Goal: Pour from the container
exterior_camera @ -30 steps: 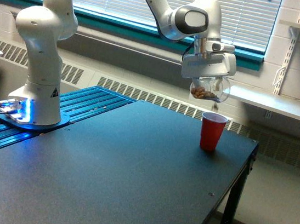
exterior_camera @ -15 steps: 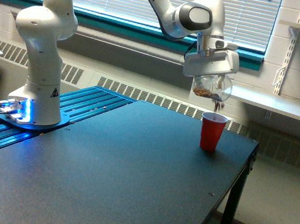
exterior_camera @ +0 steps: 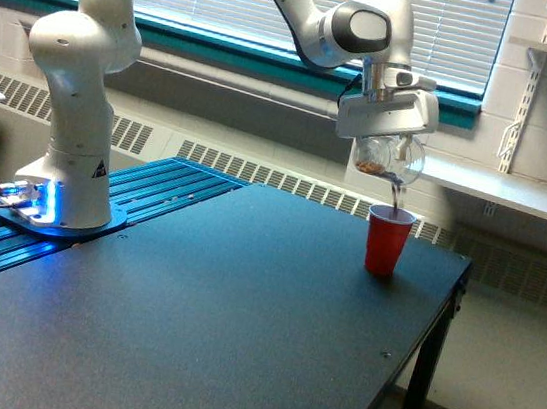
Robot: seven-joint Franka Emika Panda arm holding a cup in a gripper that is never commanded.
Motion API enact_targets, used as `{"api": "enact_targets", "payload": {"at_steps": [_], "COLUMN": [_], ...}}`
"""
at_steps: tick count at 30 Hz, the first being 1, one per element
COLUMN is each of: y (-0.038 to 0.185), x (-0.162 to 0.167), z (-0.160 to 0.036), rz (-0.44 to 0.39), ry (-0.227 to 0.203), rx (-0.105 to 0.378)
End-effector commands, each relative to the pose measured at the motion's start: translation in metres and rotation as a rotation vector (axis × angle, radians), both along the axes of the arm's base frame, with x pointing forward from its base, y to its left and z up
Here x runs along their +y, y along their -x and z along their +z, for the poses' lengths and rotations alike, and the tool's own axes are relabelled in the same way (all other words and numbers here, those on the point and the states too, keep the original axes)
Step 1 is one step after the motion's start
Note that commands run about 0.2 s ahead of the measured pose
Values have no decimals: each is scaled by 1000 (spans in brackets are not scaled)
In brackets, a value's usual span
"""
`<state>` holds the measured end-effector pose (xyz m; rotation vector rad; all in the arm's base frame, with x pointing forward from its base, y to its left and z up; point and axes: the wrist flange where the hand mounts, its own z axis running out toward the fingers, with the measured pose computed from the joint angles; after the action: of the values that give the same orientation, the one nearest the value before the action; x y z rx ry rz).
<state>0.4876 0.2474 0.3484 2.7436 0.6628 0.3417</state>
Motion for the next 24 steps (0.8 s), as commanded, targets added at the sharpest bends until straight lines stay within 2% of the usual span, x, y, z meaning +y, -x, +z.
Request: {"api": "enact_targets", "payload": {"at_steps": [1, 16, 24], "y": [0, -1, -3], "x": [4, 3, 3], "z": [3, 9, 14], "rz": [22, 33, 45], "ry": [17, 47, 80], "rx": [4, 19, 43]}}
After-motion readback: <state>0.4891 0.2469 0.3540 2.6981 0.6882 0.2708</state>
